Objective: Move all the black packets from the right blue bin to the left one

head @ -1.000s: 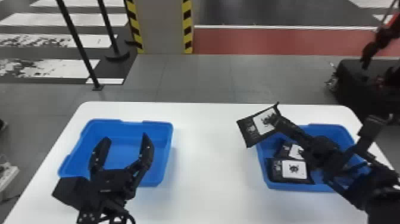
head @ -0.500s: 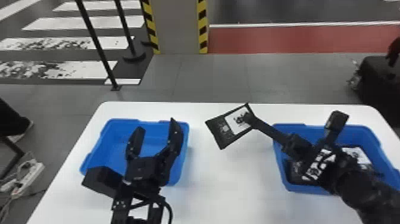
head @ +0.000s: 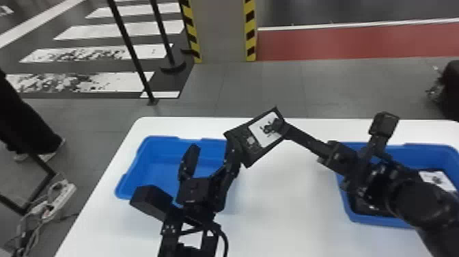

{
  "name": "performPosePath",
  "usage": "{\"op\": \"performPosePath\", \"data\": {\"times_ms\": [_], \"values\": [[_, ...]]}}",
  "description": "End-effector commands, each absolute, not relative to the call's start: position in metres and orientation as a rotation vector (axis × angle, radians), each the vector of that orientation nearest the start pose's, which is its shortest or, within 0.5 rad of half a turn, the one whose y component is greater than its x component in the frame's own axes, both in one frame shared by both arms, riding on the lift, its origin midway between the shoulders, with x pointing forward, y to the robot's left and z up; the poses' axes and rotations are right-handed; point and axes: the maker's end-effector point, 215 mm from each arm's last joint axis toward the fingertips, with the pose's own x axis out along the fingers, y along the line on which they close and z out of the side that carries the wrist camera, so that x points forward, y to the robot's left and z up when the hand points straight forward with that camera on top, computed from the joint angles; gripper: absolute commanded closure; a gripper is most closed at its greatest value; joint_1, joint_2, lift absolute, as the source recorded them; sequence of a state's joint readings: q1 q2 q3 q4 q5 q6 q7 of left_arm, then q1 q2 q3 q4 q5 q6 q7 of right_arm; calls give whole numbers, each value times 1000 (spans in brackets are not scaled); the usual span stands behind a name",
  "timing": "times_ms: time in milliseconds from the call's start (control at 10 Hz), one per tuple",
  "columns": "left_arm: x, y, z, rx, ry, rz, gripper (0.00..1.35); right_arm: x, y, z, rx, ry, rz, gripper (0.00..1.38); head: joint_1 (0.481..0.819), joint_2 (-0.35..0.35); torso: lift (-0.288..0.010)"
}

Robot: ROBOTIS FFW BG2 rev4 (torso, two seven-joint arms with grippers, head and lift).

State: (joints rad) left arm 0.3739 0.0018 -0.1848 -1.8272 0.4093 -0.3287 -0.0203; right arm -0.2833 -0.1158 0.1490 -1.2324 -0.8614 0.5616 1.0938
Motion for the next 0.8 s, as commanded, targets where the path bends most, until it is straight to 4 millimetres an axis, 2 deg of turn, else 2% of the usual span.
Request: {"op": "performPosePath", "data": {"times_ms": [0, 100, 200, 300, 400, 500, 600, 700], "values": [[474, 139, -307, -544, -144, -158, 117, 514, -9, -290, 965, 210, 1288, 1282, 695, 172, -110], [477, 122, -303, -582, -135, -219, 117, 516, -6, -288, 963, 212, 1296, 1282, 695, 161, -110], [480, 115, -294, -584, -152, -244, 117, 517, -3, -287, 964, 212, 1303, 1282, 695, 142, -110], [482, 111, -297, -585, -135, -255, 202, 518, -3, -285, 962, 212, 1305, 1282, 695, 128, -110], [480, 114, -297, -586, -139, -246, 765, 517, -3, -287, 964, 213, 1304, 1282, 695, 122, -110], [474, 124, -289, -573, -154, -203, 1225, 517, -3, -288, 965, 215, 1300, 1282, 695, 121, -110], [470, 136, -274, -506, -185, -166, 1217, 518, -4, -289, 965, 214, 1298, 1282, 695, 129, -110], [471, 135, -269, -488, -196, -171, 1217, 519, -4, -289, 961, 214, 1297, 1282, 695, 143, -110]]}}
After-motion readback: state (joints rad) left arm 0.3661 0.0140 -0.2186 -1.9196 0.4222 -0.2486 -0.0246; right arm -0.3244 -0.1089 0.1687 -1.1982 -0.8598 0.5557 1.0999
